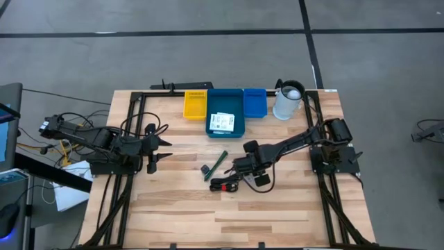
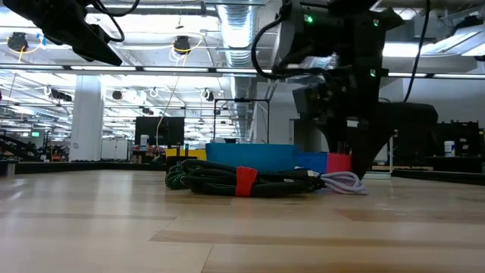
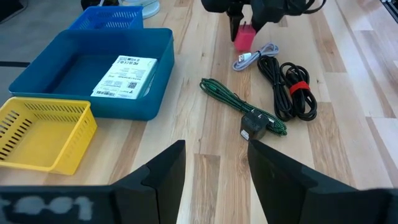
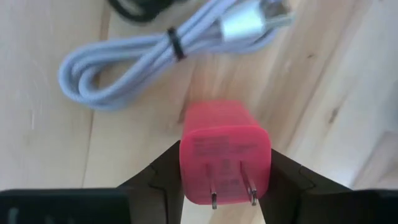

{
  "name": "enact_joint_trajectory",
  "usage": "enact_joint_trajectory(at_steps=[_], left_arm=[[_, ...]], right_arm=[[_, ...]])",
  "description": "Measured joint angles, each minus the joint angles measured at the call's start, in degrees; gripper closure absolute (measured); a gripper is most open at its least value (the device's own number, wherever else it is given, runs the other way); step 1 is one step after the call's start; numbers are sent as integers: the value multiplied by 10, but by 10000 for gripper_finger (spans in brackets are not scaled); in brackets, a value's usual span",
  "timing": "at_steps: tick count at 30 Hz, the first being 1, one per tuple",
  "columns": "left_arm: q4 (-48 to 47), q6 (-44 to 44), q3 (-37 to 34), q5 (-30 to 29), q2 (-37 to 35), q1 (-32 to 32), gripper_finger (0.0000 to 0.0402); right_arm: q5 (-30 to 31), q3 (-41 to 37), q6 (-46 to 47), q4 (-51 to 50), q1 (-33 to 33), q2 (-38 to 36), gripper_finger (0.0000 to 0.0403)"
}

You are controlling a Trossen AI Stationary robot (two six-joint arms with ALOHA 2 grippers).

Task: Pick and place items into bin
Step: Put the pink charger adapter into the blue bin

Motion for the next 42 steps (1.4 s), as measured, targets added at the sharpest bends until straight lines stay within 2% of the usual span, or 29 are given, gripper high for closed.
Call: enact_joint_trajectory(at_steps=[10,23,33,42], left_arm=[[0,0,0,0,0,0,237],[0,0,0,0,0,0,237],[0,0,0,0,0,0,237],[0,0,0,0,0,0,237]], right_arm=[[17,65,-29,-84,-30,0,260],[77,171,-92,-201,-164,0,260],[78,237,-133,-178,-299,0,260],[66,245,-148,-143,-412,0,255]])
